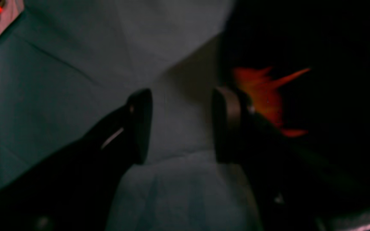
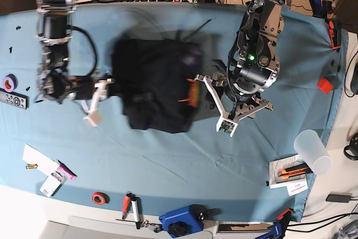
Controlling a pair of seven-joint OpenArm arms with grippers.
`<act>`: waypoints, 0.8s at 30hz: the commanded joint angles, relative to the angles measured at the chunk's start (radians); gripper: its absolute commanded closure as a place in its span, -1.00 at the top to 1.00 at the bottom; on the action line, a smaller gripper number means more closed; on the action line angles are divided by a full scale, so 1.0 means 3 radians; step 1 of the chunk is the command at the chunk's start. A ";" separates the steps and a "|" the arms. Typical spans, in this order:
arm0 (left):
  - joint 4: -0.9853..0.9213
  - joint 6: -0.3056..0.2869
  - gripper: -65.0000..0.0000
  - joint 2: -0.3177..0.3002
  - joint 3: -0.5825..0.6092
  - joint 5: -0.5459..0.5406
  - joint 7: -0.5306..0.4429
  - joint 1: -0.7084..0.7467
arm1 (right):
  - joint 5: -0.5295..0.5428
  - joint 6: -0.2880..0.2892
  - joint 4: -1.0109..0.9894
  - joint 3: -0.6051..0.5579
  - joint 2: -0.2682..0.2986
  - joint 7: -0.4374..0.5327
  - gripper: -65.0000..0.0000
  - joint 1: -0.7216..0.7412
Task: Layout the t-shirt on the table in an organized manner, then fold the t-shirt properly
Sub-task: 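Smooth and square the flipped bundle with the right gripper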
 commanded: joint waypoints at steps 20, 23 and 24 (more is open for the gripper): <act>0.0058 0.0014 -0.04 0.0008 -0.0006 0.0402 -0.0072 -0.0055 | -0.3501 0.0002 0.0043 -0.1568 -0.0151 0.1754 -1.00 0.0946; 0.0060 0.0027 -0.04 -0.0019 -0.0006 0.0491 -0.0071 -0.0055 | -0.3960 -0.0343 0.0043 -0.2074 -0.0261 0.1938 -1.00 0.1077; 0.0058 0.0052 -0.04 -0.0051 -0.0006 0.0491 -0.0072 -0.0055 | -0.4102 -0.0440 0.0043 -0.2187 -0.0324 0.1938 -1.00 0.1118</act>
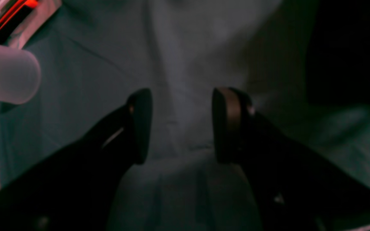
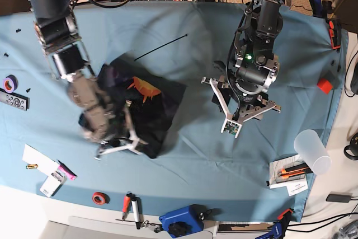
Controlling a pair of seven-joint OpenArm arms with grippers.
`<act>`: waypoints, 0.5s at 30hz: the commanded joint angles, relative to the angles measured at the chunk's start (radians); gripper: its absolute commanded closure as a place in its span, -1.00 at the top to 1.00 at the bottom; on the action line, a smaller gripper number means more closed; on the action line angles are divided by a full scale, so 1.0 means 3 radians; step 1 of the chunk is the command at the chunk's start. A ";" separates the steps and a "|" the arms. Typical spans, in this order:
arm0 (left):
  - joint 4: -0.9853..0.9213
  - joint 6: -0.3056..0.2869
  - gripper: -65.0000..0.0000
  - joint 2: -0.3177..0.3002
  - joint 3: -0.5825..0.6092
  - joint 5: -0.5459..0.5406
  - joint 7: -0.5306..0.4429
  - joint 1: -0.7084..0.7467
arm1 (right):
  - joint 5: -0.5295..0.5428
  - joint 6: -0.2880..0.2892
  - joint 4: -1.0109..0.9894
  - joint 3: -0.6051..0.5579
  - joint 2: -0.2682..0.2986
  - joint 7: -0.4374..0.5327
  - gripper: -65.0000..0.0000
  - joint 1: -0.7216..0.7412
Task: Layout the t-shirt on the table in an organized manner, then fold the t-shirt properly
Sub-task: 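Smooth and square the flipped bundle with the right gripper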
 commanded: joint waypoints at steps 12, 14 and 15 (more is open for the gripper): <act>0.0058 0.0174 -0.04 -0.0126 -0.0008 0.0112 -0.0071 -0.0051 | -0.0310 -0.0233 0.0043 -0.0320 -0.0617 0.0197 -1.00 0.0239; 0.0060 0.0174 -0.04 -0.0126 -0.0008 0.0111 -0.0071 -0.0051 | -0.0310 -0.0388 0.0043 -0.0320 -0.0641 0.0121 -1.00 0.0240; 0.0058 0.0174 -0.04 -0.0126 -0.0008 0.0111 -0.0071 -0.0051 | -0.0310 -0.0418 0.0043 -0.0314 -0.0642 0.0092 -1.00 0.0239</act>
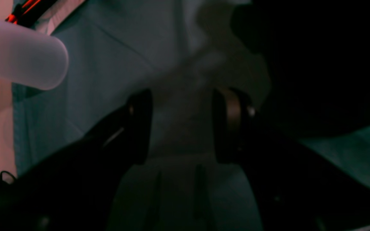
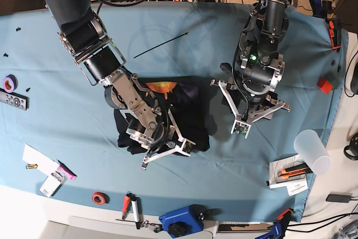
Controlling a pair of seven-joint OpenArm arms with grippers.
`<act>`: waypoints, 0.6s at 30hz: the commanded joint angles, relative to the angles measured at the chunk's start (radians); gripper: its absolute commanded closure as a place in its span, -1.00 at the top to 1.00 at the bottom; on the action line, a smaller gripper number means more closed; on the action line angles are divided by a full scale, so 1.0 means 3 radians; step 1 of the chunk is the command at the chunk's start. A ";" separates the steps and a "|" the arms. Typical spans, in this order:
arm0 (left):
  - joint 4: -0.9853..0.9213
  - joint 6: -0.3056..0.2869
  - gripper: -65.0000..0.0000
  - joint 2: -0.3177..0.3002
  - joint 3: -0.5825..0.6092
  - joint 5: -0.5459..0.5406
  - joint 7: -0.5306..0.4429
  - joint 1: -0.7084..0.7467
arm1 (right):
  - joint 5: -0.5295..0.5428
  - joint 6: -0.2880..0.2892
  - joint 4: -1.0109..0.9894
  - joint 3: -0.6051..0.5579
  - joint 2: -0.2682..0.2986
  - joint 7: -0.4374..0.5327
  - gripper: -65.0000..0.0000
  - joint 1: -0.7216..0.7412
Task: Layout the t-shirt on the table in an organized manner, then fold the t-shirt properly
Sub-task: 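Smooth and square the flipped bundle with the right gripper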
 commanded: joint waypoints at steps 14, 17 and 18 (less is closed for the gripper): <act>0.0058 0.0014 -0.04 0.0008 -0.0005 0.0022 -0.0074 -0.0052 | -0.0529 -0.0671 0.0048 0.0033 -0.0100 -0.0102 -0.67 0.0511; 0.0058 0.0014 -0.04 0.0008 -0.0004 -0.0018 -0.0074 -0.0052 | -0.0532 -0.1001 0.0051 0.0033 -0.0098 -0.0210 -0.67 0.0652; 0.0058 0.0014 -0.04 0.0008 -0.0004 -0.0028 -0.0074 -0.0051 | -0.0530 -0.1047 0.0051 0.0033 -0.0099 -0.0234 -0.67 0.0682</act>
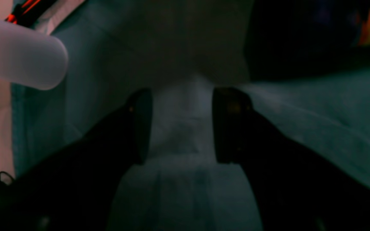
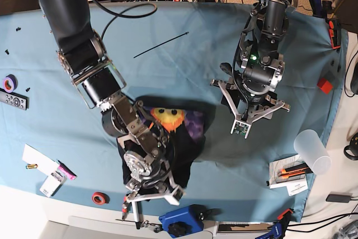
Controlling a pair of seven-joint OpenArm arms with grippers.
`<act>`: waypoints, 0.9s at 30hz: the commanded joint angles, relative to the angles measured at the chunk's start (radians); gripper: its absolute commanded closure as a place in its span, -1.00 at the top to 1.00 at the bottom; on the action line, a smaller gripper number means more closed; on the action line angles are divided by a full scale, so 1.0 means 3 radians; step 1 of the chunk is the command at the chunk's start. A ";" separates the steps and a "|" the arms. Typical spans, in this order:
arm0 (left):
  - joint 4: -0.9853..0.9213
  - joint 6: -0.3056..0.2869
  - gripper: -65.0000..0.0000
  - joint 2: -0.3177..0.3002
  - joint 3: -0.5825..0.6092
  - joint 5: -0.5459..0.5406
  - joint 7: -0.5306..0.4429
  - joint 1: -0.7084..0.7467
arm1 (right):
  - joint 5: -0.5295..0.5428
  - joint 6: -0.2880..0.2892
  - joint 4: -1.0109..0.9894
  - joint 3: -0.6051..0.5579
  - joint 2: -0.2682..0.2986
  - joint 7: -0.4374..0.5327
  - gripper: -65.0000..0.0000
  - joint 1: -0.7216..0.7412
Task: Layout the t-shirt on the table in an organized manner, then fold the t-shirt properly
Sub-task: 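Smooth and square the flipped bundle with the right gripper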
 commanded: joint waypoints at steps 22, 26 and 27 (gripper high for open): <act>0.0058 0.0013 -0.04 0.0008 -0.0005 -0.0027 -0.0074 -0.0037 | 0.0005 0.0384 0.0048 0.0029 -0.0015 -0.0062 -0.47 -0.0052; 0.0058 0.0013 -0.04 0.0008 -0.0005 -0.0028 -0.0075 -0.0036 | 0.0004 0.0381 0.0047 0.0029 -0.0015 -0.0032 -0.19 -0.0033; 0.0058 0.0013 -0.04 0.0008 -0.0005 -0.0027 -0.0075 -0.0036 | 0.0005 0.0383 0.0047 0.0029 -0.0015 -0.0034 -0.18 -0.0032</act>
